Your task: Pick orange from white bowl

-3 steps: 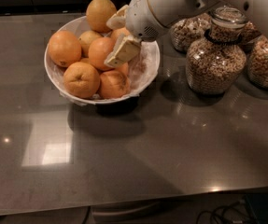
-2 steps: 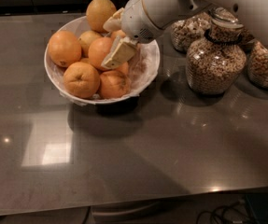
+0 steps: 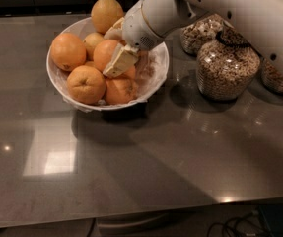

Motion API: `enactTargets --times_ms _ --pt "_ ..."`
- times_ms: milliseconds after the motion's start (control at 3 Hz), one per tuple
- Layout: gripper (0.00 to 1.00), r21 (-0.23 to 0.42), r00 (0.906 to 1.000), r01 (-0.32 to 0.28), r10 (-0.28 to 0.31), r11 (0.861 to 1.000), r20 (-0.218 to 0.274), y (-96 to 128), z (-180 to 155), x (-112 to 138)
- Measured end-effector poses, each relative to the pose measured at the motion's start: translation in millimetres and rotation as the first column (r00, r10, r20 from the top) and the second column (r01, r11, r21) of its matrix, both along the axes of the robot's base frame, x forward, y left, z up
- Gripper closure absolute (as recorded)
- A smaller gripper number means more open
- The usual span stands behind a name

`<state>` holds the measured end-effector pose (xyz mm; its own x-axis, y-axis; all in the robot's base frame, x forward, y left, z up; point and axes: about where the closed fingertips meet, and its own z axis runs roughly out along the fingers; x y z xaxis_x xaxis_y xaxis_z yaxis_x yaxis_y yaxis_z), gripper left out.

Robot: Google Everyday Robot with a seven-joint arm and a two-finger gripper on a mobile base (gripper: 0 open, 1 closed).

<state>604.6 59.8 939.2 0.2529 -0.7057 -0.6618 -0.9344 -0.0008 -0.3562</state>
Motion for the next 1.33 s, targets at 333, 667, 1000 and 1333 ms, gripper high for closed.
enactTargets --times_ms 333,667,1000,1333 --pt "0.43 0.0 0.9998 0.006 -0.006 1.0 -0.019 3.2 -14.8 8.7" --pt "0.45 0.0 0.9998 0.006 -0.006 1.0 -0.02 3.2 -11.8 8.9" --pt "0.63 0.002 0.9995 0.012 -0.012 1.0 -0.028 2.9 -12.4 10.8" --pt "0.86 0.002 0.9995 0.012 -0.011 1.0 -0.028 2.9 -11.6 9.6"
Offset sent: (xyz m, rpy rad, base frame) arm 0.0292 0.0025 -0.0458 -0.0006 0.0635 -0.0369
